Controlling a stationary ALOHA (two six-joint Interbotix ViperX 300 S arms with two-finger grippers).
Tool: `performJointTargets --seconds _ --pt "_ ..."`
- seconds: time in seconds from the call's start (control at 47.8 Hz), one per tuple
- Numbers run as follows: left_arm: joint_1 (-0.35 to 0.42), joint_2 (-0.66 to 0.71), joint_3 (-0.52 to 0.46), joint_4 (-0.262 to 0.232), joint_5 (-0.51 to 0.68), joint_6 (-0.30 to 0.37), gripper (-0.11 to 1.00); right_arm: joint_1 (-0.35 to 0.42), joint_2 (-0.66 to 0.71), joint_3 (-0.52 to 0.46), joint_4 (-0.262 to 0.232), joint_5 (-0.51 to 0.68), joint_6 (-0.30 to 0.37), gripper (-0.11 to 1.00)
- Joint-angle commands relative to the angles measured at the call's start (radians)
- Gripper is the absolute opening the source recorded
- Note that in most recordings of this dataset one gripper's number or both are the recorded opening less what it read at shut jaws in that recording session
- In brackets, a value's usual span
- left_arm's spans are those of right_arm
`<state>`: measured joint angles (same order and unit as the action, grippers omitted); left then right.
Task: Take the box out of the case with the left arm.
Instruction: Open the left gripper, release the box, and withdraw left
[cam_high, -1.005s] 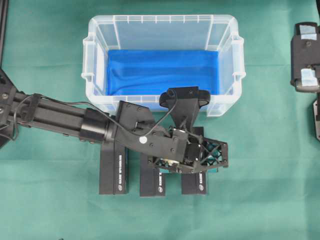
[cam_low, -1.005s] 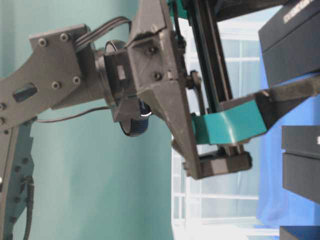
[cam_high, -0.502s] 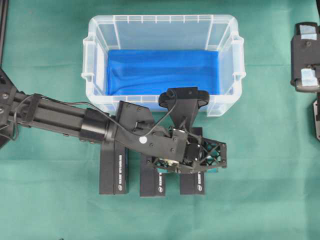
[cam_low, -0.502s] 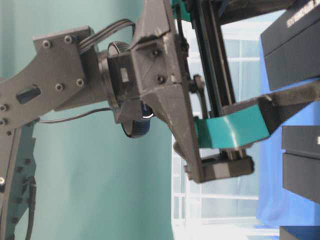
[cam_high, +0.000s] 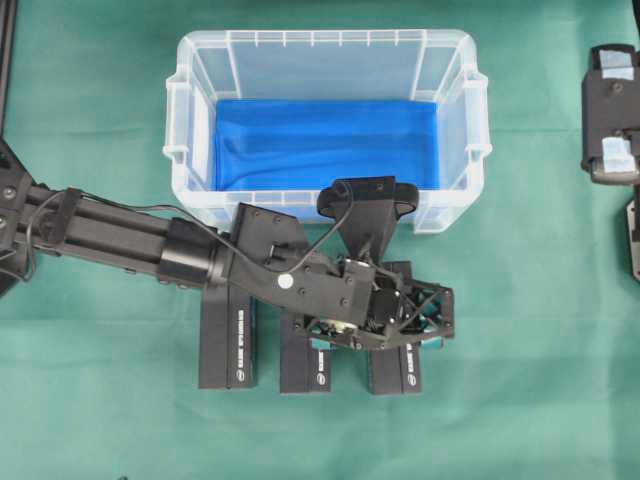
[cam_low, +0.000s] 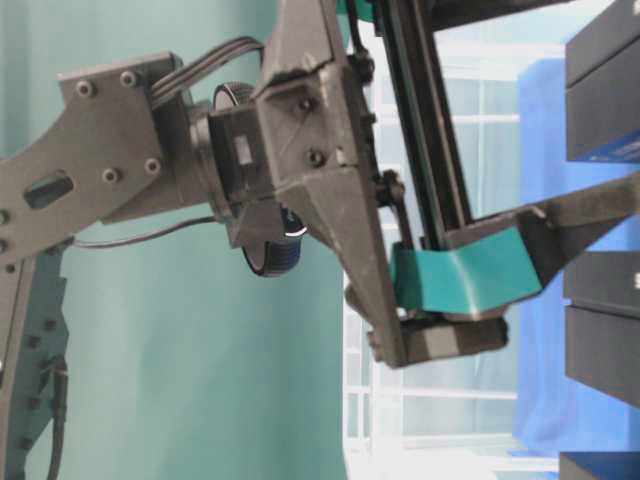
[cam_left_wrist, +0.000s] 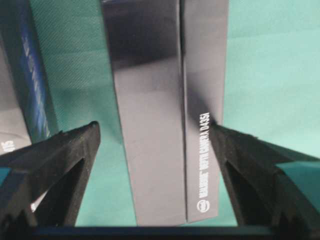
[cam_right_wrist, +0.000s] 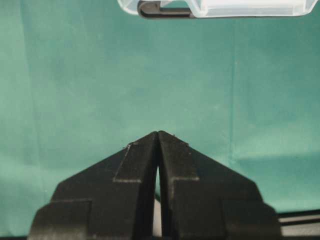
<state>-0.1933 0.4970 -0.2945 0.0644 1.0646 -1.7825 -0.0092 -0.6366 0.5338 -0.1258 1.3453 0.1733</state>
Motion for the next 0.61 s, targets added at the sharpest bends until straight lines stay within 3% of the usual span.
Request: performJointTargets --seconds 0.0,0.209,0.586 --pt "0.006 -0.075 -0.023 -0.002 0.008 0.003 0.93 0.000 -0.002 -0.009 -0.002 -0.003 0.000 0.03" --pt "0.015 -0.141 -0.061 -0.003 0.126 0.005 0.93 0.000 -0.002 -0.009 -0.002 0.000 0.000 0.03" --pt "0.025 -0.150 -0.273 -0.003 0.314 0.051 0.93 0.000 -0.002 -0.009 -0.002 -0.002 0.000 0.03"
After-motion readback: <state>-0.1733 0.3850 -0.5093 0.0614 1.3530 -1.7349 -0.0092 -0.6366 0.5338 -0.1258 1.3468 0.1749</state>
